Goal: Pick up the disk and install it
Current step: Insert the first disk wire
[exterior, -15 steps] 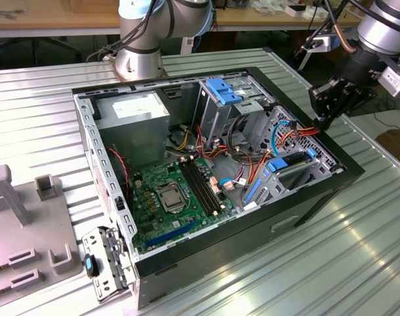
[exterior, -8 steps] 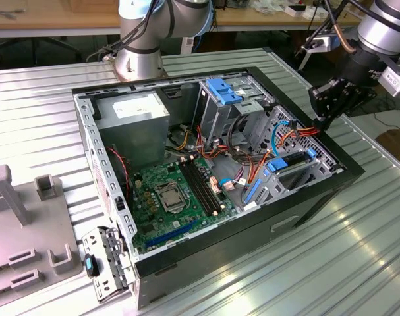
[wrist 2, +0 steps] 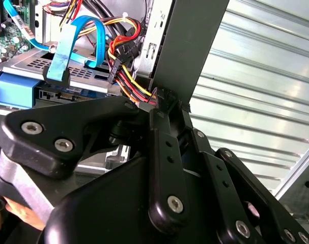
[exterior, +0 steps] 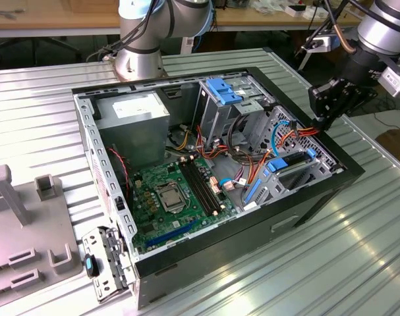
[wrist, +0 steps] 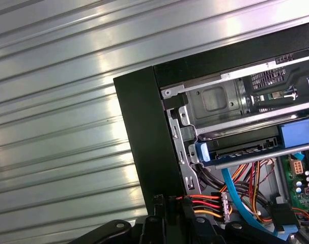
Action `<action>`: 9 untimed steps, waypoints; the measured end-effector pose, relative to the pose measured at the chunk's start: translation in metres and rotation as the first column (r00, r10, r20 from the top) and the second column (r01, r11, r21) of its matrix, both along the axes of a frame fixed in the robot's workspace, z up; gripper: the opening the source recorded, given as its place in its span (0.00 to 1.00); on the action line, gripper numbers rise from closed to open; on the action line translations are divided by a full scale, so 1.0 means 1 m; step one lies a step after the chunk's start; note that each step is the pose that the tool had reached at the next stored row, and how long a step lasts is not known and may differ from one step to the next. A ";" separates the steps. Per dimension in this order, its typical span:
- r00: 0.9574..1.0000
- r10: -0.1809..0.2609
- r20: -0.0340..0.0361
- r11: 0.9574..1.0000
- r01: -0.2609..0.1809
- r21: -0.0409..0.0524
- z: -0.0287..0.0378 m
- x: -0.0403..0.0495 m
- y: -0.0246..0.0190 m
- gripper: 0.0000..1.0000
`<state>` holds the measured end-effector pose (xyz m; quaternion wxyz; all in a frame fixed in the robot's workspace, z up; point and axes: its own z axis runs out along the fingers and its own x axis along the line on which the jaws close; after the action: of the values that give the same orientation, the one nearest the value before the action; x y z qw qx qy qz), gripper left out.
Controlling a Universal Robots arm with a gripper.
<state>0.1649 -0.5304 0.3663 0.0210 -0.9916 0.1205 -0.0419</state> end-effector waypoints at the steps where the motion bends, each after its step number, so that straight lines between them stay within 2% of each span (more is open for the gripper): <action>1: 1.000 0.000 0.000 1.000 0.000 0.000 0.0000 0.0000 0.0000 0.25; 5: 1.000 0.000 0.000 1.000 0.000 0.000 -0.0004 0.0000 0.0000 0.25; 6: 1.000 0.000 0.000 1.000 0.000 0.000 -0.0004 0.0000 0.0000 0.18; 9: 1.000 0.000 0.000 1.000 0.000 0.000 -0.0005 0.0000 0.0000 0.16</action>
<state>0.1649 -0.5304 0.3658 0.0210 -0.9916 0.1205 -0.0419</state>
